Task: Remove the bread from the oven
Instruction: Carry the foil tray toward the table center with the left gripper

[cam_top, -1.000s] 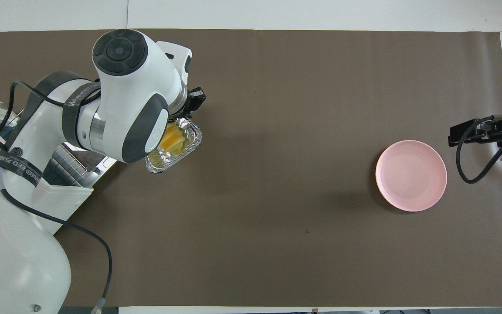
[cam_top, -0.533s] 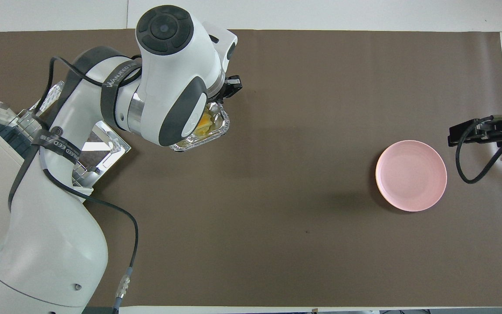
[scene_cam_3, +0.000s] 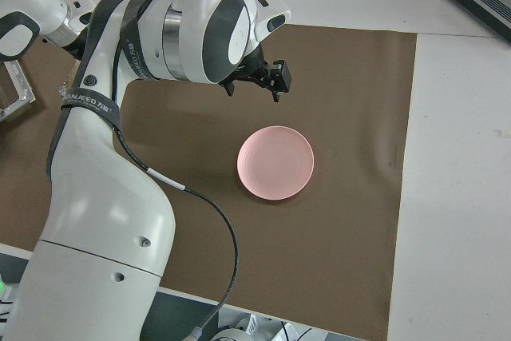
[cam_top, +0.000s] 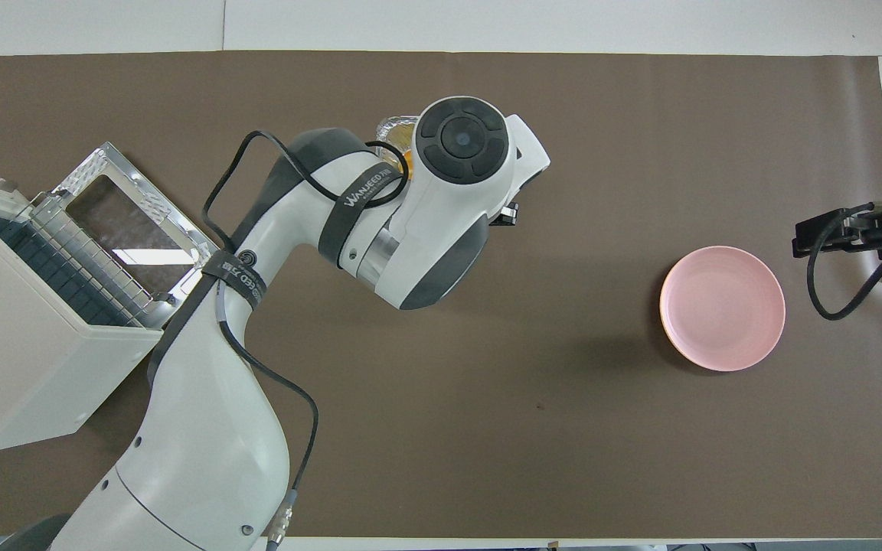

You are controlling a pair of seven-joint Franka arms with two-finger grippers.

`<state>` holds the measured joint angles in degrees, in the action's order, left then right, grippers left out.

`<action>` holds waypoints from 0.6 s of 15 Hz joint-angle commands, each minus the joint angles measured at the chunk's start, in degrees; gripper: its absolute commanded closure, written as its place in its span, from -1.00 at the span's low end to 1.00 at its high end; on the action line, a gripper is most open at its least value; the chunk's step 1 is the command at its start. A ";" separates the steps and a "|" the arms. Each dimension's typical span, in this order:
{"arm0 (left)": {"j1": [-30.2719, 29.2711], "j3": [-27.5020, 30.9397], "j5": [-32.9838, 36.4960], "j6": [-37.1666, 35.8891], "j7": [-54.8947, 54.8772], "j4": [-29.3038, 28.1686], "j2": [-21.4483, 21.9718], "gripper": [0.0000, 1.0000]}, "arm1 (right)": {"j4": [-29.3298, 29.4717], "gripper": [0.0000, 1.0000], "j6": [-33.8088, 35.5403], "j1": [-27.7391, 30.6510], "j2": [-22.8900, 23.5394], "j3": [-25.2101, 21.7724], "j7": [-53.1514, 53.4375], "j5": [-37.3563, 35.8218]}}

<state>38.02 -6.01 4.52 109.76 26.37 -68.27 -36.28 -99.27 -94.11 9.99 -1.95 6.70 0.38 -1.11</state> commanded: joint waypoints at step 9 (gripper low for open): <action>8.56 2.05 6.90 4.23 21.69 -9.68 0.42 1.00 | -4.08 -1.00 -2.74 1.00 -2.00 0.42 -1.78 1.11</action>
<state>44.19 -5.64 9.12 112.43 43.78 -75.65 -37.00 -100.35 -94.83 10.31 -2.01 6.64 0.23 -1.11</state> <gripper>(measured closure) 0.982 0.000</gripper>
